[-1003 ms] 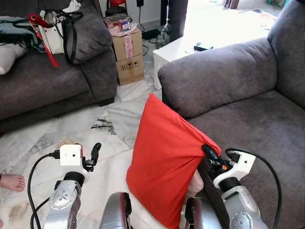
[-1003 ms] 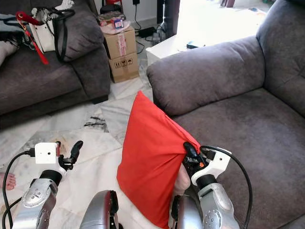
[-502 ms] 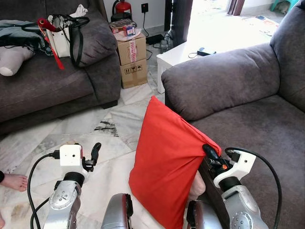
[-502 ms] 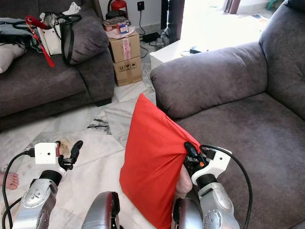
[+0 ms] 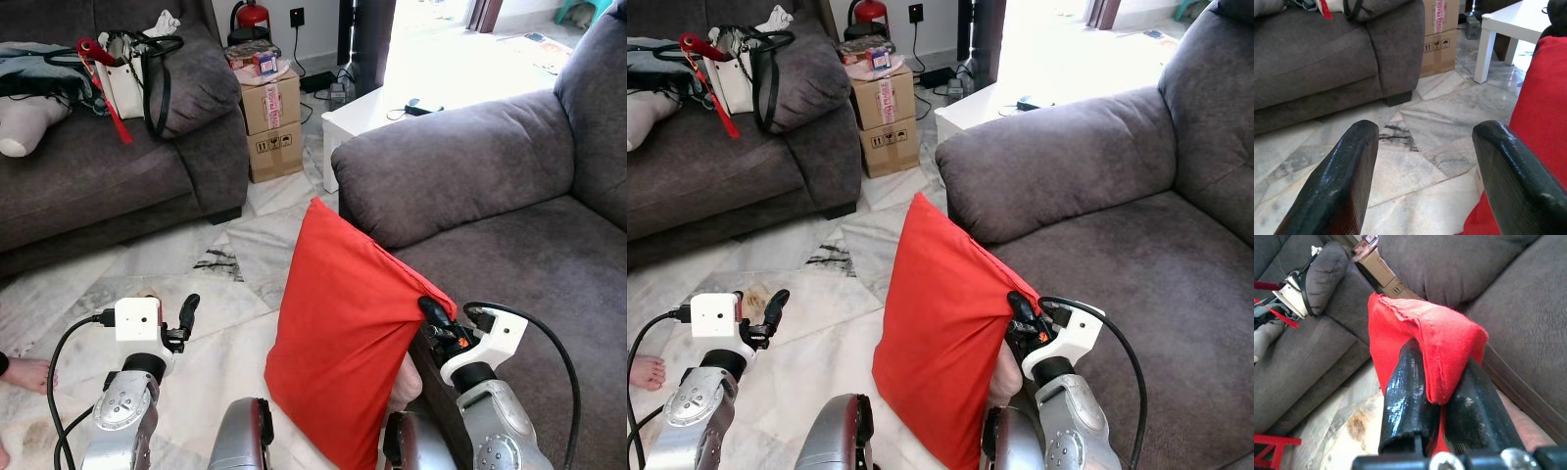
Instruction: Move the pillow to the sofa from floor
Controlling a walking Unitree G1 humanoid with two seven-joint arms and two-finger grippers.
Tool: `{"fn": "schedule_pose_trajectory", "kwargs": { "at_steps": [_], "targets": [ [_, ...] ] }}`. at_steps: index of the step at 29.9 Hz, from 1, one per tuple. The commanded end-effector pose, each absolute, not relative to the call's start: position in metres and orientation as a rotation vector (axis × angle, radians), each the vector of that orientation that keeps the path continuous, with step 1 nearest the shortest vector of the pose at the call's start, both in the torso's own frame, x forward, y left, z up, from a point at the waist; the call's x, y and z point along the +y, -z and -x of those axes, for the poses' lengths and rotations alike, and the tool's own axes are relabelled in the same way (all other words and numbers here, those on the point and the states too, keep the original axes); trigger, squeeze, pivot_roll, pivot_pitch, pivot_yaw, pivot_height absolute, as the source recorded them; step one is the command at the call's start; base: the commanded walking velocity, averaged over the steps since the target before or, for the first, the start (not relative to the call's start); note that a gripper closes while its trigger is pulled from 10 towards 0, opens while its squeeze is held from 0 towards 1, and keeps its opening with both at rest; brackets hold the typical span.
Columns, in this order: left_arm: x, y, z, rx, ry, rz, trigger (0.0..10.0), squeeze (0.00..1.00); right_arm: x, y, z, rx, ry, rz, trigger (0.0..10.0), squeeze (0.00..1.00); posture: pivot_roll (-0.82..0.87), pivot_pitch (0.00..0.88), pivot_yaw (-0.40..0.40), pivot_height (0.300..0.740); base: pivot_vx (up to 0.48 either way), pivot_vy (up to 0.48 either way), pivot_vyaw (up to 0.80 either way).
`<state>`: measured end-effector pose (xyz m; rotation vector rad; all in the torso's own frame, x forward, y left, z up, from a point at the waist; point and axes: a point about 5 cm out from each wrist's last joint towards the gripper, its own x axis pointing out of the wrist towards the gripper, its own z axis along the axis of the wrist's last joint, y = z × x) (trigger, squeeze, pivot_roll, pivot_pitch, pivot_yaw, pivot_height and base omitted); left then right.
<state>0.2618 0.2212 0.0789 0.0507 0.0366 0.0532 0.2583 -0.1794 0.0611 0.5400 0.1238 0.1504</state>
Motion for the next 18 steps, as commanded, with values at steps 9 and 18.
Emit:
{"fn": "schedule_pose_trajectory", "kwargs": {
  "at_steps": [9,18],
  "targets": [
    [0.2214,-0.0801,-0.2629,0.03,-0.051,-0.06,10.0,0.0,-0.1846,-0.0926,-0.2683,-0.031,-0.167,-0.508,10.0,0.0,0.05,0.08,0.022,0.708,0.0,0.0,0.0],
    [0.2218,-0.08,-0.2637,0.029,-0.052,-0.059,10.0,0.0,-0.184,-0.0927,-0.2705,-0.031,-0.167,-0.509,10.0,0.0,0.05,0.08,0.021,0.74,0.0,0.0,0.0]
  ]
}}
